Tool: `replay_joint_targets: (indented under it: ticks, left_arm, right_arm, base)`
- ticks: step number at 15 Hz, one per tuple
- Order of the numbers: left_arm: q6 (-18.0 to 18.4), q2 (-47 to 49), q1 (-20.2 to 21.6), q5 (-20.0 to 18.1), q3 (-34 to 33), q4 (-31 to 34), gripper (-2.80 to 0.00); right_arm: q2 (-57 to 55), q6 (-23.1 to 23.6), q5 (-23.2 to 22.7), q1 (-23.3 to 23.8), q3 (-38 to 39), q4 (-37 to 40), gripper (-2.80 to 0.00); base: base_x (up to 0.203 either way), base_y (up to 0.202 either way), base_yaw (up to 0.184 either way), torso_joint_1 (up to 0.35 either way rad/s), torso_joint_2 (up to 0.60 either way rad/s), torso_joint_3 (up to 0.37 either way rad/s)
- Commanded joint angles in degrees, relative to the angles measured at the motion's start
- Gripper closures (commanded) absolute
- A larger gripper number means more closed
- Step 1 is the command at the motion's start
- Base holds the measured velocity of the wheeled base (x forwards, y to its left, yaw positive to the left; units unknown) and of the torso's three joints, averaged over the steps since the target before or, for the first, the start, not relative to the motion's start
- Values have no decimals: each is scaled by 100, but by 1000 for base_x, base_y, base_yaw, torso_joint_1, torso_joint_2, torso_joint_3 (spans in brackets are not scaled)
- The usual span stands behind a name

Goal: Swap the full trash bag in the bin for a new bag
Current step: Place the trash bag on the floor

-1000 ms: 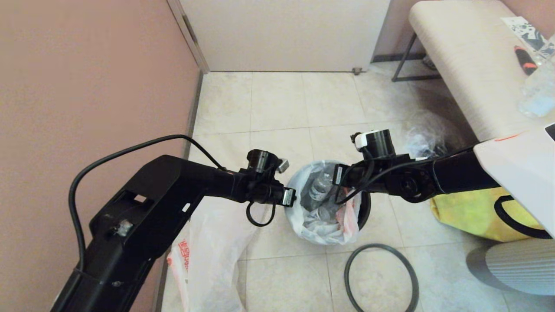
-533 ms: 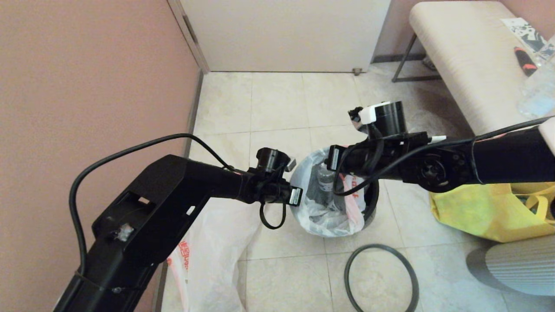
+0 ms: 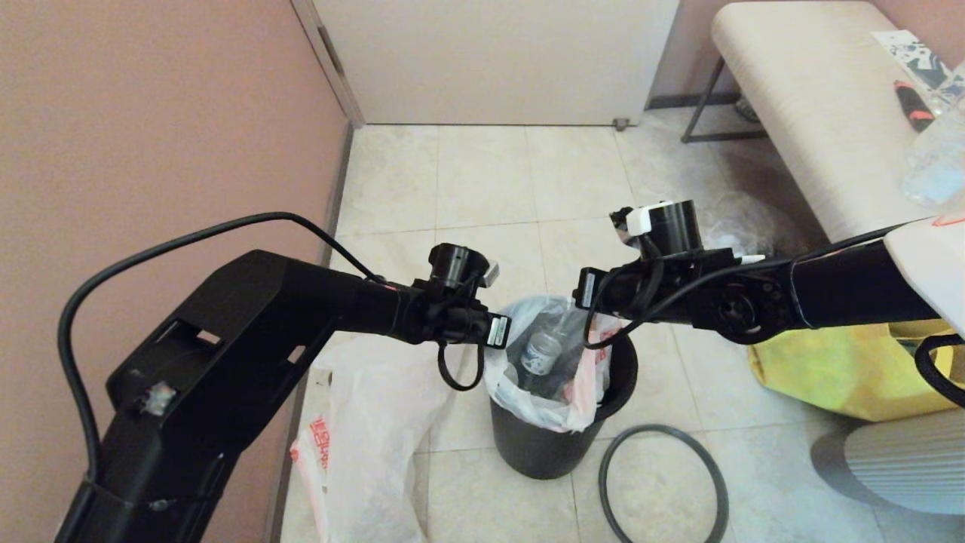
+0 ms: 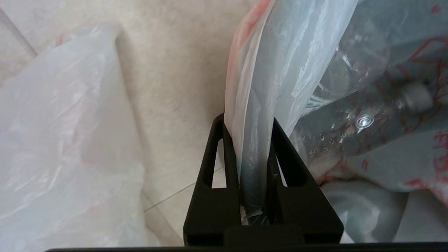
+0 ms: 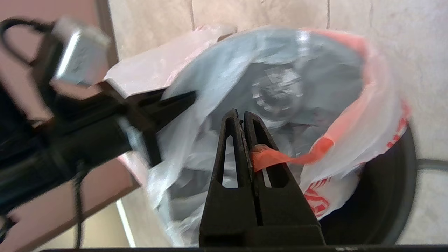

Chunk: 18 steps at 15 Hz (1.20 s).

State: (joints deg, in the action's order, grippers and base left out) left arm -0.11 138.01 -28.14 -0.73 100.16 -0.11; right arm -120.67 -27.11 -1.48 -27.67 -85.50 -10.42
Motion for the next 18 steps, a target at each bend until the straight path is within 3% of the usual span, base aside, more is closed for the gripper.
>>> replay_joint_targets:
  ticks: [1, 4, 10, 18]
  left_arm:
    - [1, 95, -6, 85, -122, -262, 0]
    - [8, 406, -41, 274, -373, -1449, 0]
    - [265, 801, -89, 384, -564, -1712, 0]
    - [670, 1024, -501, 582, -1048, -2419, 0]
  right_arm:
    - [-290, -13, -2, 16, 16, -54, 0]
    - [-405, 43, -119, 20, -53, -361, 0]
    - [-669, 192, -199, 19, -95, -555, 0]
    - [-424, 189, -367, 168, 97, -557, 0]
  base:
    - [0, 0, 0, 0, 0, 0]
    - [0, 0, 0, 0, 0, 0]
    - [0, 0, 0, 0, 0, 0]
    - [0, 0, 0, 0, 0, 0]
